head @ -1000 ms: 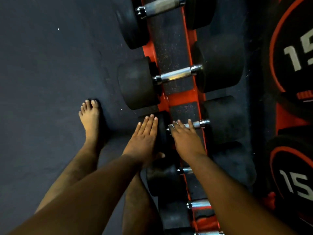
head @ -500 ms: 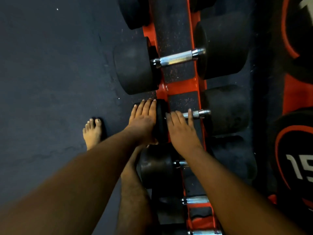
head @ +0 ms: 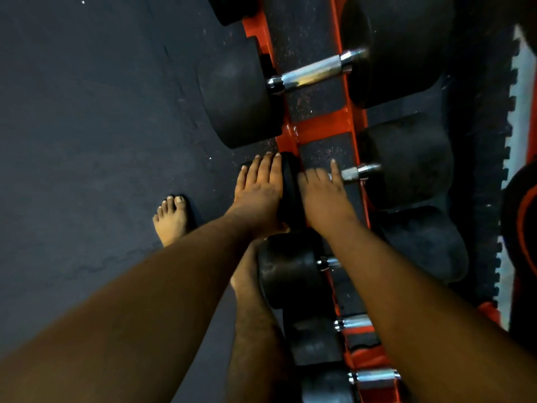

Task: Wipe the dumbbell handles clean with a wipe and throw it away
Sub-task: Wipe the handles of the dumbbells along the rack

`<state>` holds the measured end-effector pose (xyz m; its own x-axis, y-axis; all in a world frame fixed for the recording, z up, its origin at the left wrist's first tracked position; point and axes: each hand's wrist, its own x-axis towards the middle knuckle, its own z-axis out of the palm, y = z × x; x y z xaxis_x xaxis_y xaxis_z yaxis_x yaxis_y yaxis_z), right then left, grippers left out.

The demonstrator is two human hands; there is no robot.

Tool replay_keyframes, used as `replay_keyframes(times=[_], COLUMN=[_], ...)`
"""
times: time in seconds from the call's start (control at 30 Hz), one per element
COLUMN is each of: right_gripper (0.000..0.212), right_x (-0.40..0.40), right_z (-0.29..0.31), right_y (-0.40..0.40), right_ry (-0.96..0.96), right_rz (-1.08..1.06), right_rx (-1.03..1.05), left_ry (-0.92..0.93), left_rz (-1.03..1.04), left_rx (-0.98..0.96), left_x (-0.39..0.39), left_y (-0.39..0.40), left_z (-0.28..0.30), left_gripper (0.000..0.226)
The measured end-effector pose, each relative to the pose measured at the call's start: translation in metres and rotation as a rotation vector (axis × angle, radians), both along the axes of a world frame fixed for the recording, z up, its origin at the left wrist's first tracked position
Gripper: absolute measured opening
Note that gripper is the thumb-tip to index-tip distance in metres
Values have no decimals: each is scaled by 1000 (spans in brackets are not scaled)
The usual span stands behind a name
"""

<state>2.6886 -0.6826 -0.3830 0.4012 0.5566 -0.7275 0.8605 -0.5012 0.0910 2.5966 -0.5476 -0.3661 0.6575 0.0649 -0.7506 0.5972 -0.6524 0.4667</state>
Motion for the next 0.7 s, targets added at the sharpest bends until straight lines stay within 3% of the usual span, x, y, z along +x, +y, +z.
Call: replay_keyframes(times=[0.13,0.27,0.47,0.63,0.7], right_gripper=[63,66,37,65,64], right_x=[-3,-16,5,-7,-1], right_z=[1,19,-5,18,18], right_y=[-1,-21,10,-31,-30], right_ry=[-24,-23,4,-4,10], right_rz=[-50,20,-21,55,56], right_rx=[30,-20,10,38,4], left_ry=[-3,-20,-41,-26,-25], left_rz=[1,8,16,21,15], left_rx=[-24,-2,-22,-14,0], left_x=[1,0,-2,0,-1], left_y=[0,-1,1,0,-2], left_z=[0,-2,-3,-3,-5], left_gripper=[151,149,150,152,154])
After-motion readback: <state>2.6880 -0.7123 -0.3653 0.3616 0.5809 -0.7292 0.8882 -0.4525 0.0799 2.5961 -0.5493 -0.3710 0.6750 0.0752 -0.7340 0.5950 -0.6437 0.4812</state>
